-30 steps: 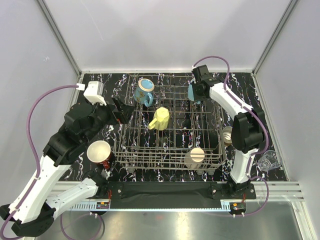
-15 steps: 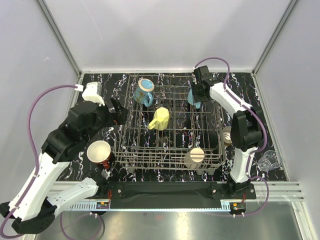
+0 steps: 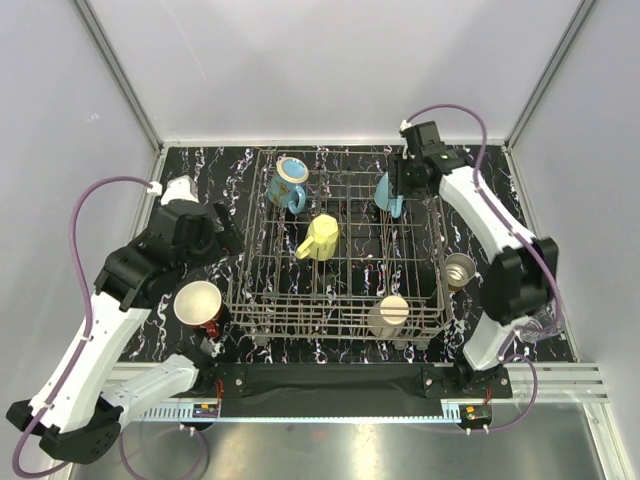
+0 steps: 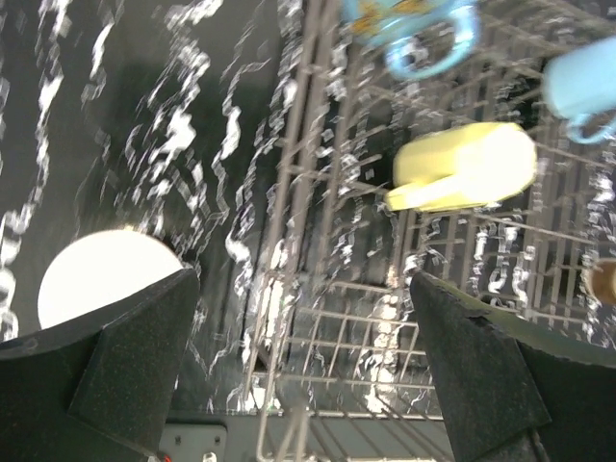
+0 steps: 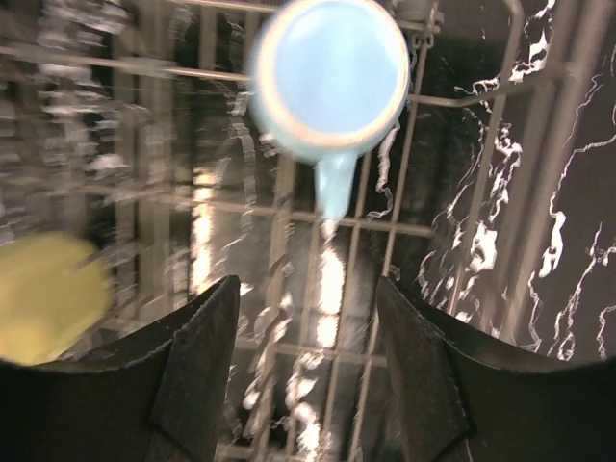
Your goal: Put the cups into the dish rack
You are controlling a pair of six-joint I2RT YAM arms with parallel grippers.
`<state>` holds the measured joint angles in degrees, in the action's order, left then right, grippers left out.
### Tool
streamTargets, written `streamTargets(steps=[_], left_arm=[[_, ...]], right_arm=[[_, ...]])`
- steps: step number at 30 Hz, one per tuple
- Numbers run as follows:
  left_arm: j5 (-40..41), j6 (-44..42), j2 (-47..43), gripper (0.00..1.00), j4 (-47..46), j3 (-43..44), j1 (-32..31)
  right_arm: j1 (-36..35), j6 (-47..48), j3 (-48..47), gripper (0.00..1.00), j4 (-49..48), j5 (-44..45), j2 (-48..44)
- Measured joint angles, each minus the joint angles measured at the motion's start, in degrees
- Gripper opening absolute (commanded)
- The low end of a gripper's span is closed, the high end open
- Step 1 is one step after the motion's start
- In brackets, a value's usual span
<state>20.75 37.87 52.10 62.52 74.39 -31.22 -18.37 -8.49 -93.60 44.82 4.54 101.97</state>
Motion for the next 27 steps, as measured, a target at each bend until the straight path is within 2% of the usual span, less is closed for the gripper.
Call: streamTargets(steps=[5, 11, 20, 27], left_arm=[[-1.2, 6.1, 0.4, 0.99, 5.0, -3.5, 4.9], [-5.8, 9.8, 3.9, 0.99, 8.6, -7.3, 17.4], [-8.7, 14.5, 11.9, 0.95, 9.8, -12.8, 29.6], [-10.4, 19.9, 17.9, 0.91, 8.0, -16.8, 30.3]], right_arm=[[0.0, -4.3, 0.6, 0.68, 1.6, -5.2, -11.8], [-0.1, -7.9, 3.0, 0.69, 2.8, -11.7, -23.0], [-0.2, -9.2, 5.2, 0.7, 6.4, -18.3, -26.3], [-0.2, -8.5, 6.4, 0.71, 7.9, -20.8, -27.9]])
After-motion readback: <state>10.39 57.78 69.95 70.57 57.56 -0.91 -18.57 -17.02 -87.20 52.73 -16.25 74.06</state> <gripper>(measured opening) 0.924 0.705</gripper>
